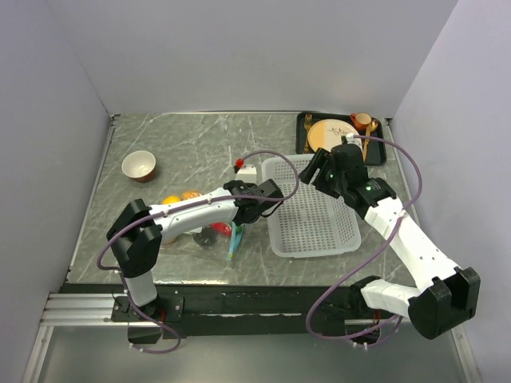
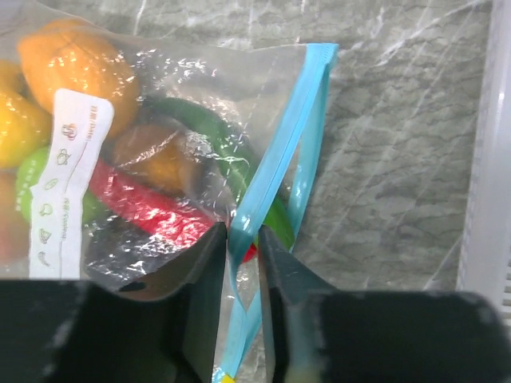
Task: Place the food in the zip-top bag and seal the zipper
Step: Adjust the zipper food storage bag at the center of the board.
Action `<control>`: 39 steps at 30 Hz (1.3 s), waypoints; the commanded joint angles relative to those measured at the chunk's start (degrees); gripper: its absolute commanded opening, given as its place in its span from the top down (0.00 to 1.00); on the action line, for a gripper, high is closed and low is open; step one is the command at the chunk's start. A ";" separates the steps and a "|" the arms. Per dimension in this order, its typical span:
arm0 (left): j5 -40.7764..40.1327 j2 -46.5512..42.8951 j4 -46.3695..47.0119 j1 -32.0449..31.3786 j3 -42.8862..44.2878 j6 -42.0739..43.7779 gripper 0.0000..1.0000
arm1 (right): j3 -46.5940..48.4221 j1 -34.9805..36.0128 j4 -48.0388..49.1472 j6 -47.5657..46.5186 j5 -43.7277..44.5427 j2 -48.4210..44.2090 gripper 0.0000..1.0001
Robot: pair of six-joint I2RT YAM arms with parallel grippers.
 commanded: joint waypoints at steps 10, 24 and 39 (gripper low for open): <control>-3.98 -0.79 -5.07 0.21 2.85 -2.37 0.99 | -1.43 -0.95 3.01 -0.92 -2.91 -2.15 0.23; -1.09 -26.36 -3.06 7.24 2.50 -1.05 0.99 | -3.28 4.40 14.78 -1.36 -24.00 0.75 0.29; 1.37 -35.16 0.63 9.62 -3.21 -1.05 0.99 | 0.95 19.79 18.48 0.57 -19.79 9.63 0.36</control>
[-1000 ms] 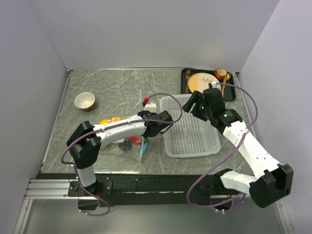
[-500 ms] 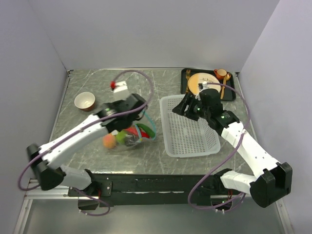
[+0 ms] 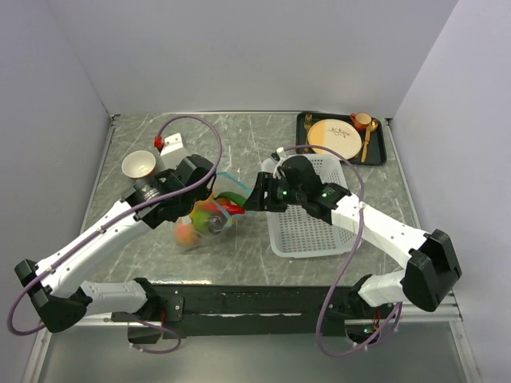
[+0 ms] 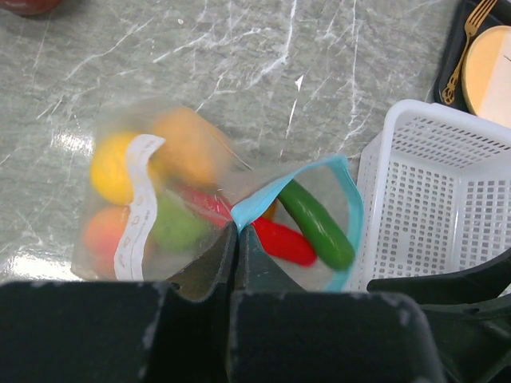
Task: Place the food in the zip-top bag and seal the zipper
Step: Adjust the zipper food storage bag at the center of the board.
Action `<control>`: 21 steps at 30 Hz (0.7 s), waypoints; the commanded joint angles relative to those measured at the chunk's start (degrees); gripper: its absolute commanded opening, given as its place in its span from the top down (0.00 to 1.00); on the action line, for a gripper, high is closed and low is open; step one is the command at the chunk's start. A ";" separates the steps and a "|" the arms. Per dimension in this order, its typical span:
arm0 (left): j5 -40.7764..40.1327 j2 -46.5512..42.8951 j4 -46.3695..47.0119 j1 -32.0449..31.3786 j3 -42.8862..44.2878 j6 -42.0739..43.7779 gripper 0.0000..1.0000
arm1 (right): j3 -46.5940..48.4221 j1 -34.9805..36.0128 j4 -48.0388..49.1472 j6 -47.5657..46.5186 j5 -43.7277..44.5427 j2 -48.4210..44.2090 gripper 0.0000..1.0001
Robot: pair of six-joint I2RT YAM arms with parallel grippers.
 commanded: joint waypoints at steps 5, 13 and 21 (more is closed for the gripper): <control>0.81 -2.57 3.76 0.37 -0.53 1.44 0.99 | 2.54 1.43 2.36 -0.09 6.91 0.33 0.36; 1.95 -4.42 4.64 0.46 -1.05 2.58 0.99 | 6.66 0.82 4.04 -1.49 7.62 5.95 0.36; 2.92 -6.00 5.34 0.46 -2.11 2.76 0.99 | 8.69 -1.03 5.27 -2.81 6.13 10.17 0.43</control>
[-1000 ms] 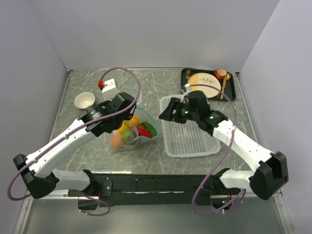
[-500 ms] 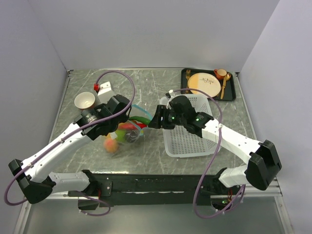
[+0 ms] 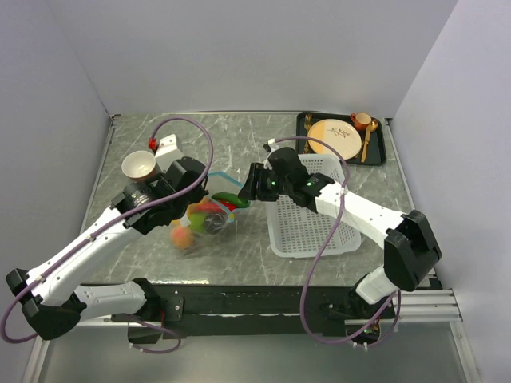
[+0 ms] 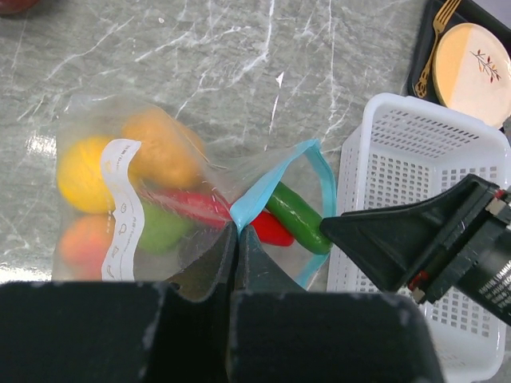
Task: Place the food in the zip-top bag and seal the zipper
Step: Adjust the zipper food storage bag at the center of the board.
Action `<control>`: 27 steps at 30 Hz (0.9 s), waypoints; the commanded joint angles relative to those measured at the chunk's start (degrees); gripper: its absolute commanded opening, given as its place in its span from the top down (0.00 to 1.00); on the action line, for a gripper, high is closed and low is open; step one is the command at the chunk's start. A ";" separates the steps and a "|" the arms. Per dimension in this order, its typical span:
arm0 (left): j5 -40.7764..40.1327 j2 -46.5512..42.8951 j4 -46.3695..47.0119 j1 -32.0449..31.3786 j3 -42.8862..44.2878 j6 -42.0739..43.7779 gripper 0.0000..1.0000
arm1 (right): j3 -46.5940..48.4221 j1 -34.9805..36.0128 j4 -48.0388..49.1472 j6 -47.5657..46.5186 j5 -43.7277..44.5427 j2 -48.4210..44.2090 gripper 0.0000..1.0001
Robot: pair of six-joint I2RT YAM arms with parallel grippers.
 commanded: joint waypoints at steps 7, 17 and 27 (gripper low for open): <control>0.89 -2.97 3.86 0.16 -0.54 1.49 0.99 | 2.53 -1.80 3.24 -1.06 -1.35 2.77 0.46; 0.27 -2.79 3.69 0.51 -1.07 0.97 0.98 | 8.91 -0.49 1.07 -2.19 -5.59 -2.31 1.00; -4.65 -2.52 -2.81 4.63 5.43 0.17 0.97 | 24.42 6.29 -7.85 -4.76 -1.79 -4.16 1.00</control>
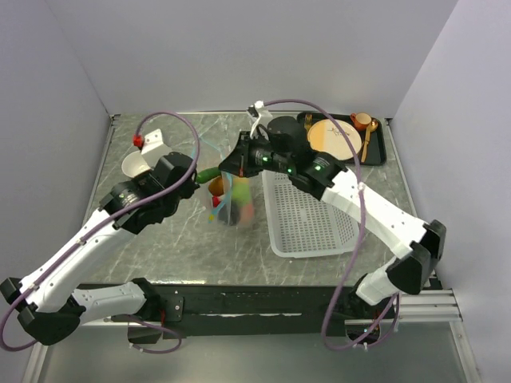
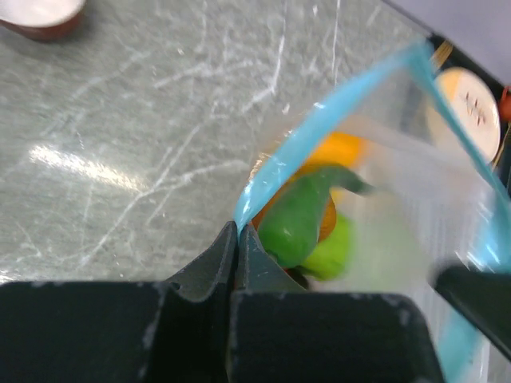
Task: Place the food in the zip-top bag and seal the zipper
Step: Adjust the zipper food storage bag at the center of the board.
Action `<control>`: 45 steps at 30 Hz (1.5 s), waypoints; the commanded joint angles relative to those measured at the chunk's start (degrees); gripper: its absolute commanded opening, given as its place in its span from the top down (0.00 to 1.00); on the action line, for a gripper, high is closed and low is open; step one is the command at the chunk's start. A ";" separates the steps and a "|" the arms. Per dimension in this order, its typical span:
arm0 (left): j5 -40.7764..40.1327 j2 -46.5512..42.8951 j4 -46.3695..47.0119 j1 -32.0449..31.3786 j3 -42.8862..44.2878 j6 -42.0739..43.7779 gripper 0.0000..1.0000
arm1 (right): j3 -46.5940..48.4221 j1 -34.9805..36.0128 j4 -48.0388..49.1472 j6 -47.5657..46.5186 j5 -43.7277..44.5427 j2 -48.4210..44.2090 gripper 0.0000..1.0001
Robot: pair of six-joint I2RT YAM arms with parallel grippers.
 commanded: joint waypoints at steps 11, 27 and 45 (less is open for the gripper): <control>-1.37 -5.20 1.77 6.80 8.50 8.29 0.98 | 5.80 1.02 -7.17 1.94 3.64 2.75 0.99; 27.98 2.72 19.51 7.51 -11.60 13.23 0.98 | -18.36 2.25 6.45 15.21 9.17 1.54 0.95; 41.09 6.41 35.08 -0.49 -17.25 8.92 0.59 | -33.14 1.73 12.25 16.79 14.97 -9.82 0.92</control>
